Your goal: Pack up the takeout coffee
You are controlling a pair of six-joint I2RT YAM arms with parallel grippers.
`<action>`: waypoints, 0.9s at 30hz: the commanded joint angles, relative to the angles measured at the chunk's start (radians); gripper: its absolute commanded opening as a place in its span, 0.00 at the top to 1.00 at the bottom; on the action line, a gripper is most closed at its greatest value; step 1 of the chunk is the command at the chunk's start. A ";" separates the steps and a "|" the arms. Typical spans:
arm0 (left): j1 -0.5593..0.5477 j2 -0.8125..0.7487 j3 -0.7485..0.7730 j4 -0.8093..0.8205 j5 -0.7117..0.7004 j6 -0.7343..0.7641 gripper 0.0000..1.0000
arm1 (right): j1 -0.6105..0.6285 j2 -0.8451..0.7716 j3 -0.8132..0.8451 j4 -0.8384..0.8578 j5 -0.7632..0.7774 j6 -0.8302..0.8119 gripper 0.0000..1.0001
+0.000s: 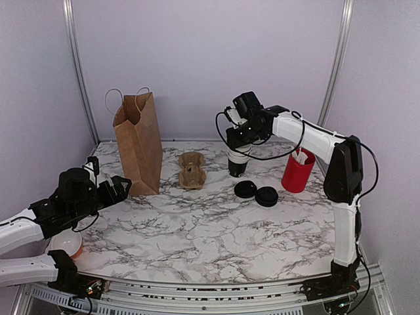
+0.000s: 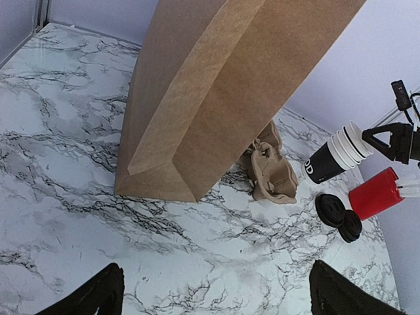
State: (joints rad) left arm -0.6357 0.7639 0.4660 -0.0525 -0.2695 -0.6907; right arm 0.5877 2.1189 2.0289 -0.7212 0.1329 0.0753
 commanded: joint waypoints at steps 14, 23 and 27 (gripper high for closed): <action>0.007 -0.007 -0.013 -0.019 0.009 -0.005 0.01 | -0.009 0.061 0.088 -0.020 0.008 -0.005 0.79; 0.009 0.003 -0.017 -0.016 0.012 -0.007 0.01 | -0.006 0.070 0.093 -0.021 0.014 -0.009 0.84; 0.009 0.007 -0.017 -0.012 0.013 -0.009 0.01 | -0.004 0.072 0.093 -0.021 0.016 -0.009 0.86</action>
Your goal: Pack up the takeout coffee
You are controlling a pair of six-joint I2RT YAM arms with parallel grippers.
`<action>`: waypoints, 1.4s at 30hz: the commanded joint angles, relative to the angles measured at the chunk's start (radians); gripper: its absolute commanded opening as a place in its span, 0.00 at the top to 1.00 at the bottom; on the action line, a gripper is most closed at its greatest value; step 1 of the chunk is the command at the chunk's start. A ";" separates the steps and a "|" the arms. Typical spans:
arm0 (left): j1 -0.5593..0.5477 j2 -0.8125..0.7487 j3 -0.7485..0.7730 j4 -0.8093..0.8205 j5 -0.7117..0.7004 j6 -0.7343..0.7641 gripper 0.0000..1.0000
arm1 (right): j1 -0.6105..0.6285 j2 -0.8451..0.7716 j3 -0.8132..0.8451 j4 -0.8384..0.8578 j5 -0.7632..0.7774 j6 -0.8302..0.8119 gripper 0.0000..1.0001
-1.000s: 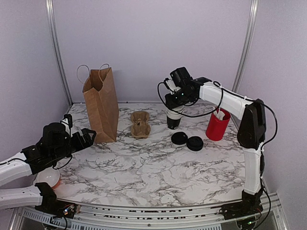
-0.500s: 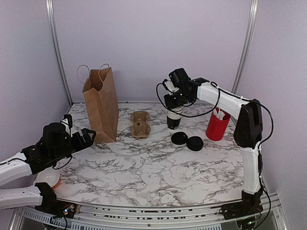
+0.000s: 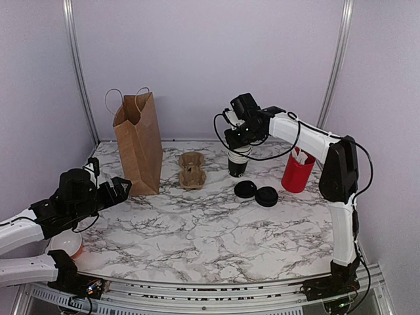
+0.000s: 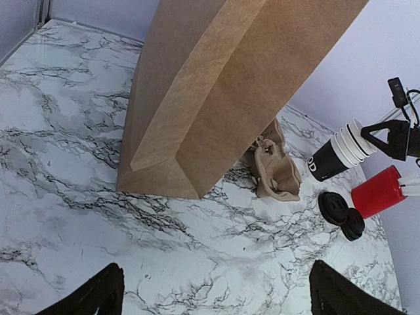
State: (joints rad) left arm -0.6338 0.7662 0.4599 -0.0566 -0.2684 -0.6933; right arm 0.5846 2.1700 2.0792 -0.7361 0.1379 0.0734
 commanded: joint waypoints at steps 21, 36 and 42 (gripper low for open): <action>0.009 0.012 -0.015 0.002 0.020 -0.008 0.01 | 0.039 0.029 0.116 -0.051 0.109 -0.033 1.00; 0.010 0.015 -0.016 0.012 0.028 -0.009 0.01 | 0.087 -0.021 0.226 -0.119 0.217 -0.064 1.00; 0.011 0.036 -0.001 0.028 0.047 -0.011 0.01 | 0.100 -0.072 0.235 -0.130 0.239 -0.069 1.00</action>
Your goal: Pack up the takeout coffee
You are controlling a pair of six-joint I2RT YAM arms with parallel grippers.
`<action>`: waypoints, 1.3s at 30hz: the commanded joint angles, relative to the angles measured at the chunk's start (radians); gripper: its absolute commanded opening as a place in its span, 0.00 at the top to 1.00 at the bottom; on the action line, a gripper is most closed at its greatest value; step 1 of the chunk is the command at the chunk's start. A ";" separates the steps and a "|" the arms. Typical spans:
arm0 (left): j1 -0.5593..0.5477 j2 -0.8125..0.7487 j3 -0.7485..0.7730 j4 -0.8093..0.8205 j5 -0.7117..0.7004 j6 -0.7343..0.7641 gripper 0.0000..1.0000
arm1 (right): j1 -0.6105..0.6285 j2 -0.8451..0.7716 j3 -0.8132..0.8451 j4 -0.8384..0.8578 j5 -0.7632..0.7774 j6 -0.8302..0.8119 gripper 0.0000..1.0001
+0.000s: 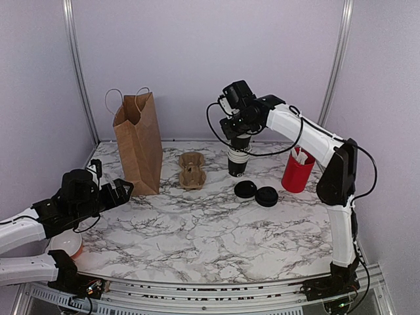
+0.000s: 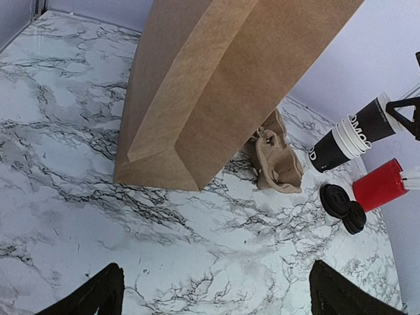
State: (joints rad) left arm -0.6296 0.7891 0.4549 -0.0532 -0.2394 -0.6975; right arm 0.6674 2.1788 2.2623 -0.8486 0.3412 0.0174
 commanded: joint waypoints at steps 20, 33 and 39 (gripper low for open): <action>0.007 0.047 0.020 0.051 0.038 -0.006 0.01 | 0.137 -0.366 -0.168 -0.021 0.043 -0.001 1.00; 0.007 0.084 0.010 0.084 0.042 -0.011 0.01 | 0.389 -0.594 -0.700 0.108 0.060 0.185 1.00; 0.007 0.115 -0.002 0.122 0.056 -0.022 0.01 | 0.469 -0.618 -0.824 0.145 0.038 0.243 1.00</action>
State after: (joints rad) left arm -0.6281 0.8825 0.4549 0.0158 -0.1993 -0.7090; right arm 1.0950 1.6035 1.4818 -0.7708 0.3870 0.1947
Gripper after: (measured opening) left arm 0.993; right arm 0.009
